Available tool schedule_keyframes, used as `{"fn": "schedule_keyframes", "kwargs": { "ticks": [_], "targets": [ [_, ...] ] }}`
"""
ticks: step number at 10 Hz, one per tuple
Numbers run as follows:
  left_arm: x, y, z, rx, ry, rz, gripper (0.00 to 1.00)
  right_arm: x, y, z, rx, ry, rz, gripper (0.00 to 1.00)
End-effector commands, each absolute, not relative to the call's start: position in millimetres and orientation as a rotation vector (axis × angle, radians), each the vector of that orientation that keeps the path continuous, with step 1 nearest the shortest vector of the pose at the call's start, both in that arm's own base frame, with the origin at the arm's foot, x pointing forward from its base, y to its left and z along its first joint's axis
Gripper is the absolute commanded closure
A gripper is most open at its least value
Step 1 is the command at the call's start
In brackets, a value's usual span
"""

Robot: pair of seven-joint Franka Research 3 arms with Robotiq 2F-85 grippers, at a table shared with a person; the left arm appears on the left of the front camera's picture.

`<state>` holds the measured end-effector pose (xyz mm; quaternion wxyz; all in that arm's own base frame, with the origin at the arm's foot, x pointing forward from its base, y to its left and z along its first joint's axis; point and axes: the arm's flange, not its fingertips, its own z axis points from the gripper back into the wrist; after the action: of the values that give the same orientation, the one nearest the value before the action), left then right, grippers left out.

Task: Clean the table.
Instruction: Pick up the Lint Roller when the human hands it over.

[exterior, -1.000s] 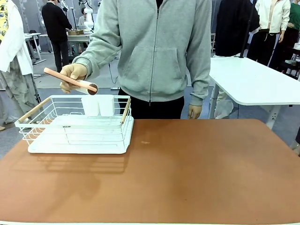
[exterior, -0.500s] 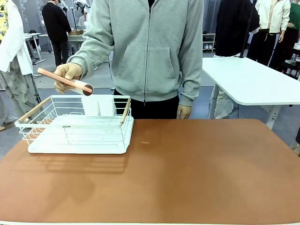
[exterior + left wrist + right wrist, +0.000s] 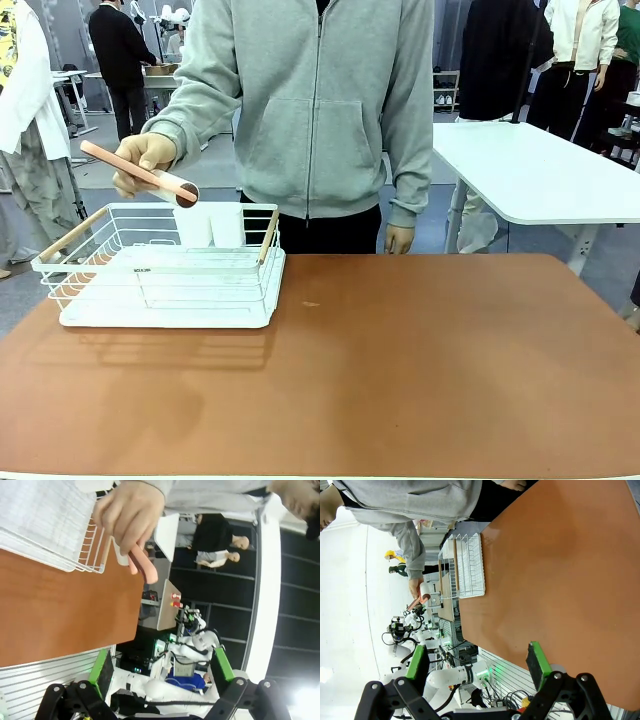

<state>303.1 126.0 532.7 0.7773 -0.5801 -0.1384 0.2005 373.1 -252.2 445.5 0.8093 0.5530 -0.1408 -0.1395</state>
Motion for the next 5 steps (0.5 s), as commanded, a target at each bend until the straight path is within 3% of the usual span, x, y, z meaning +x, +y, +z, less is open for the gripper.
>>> {"fn": "schedule_keyframes", "kwargs": {
  "ticks": [1,5],
  "targets": [
    [309,98,534,-1.223,-0.31,0.558,0.0,371,-251,447,1.189,-0.311,-0.288,0.0],
    [322,57,539,-1.13,-0.316,0.736,0.0,371,-251,447,1.189,-0.311,-0.288,0.0]
  ]
}}
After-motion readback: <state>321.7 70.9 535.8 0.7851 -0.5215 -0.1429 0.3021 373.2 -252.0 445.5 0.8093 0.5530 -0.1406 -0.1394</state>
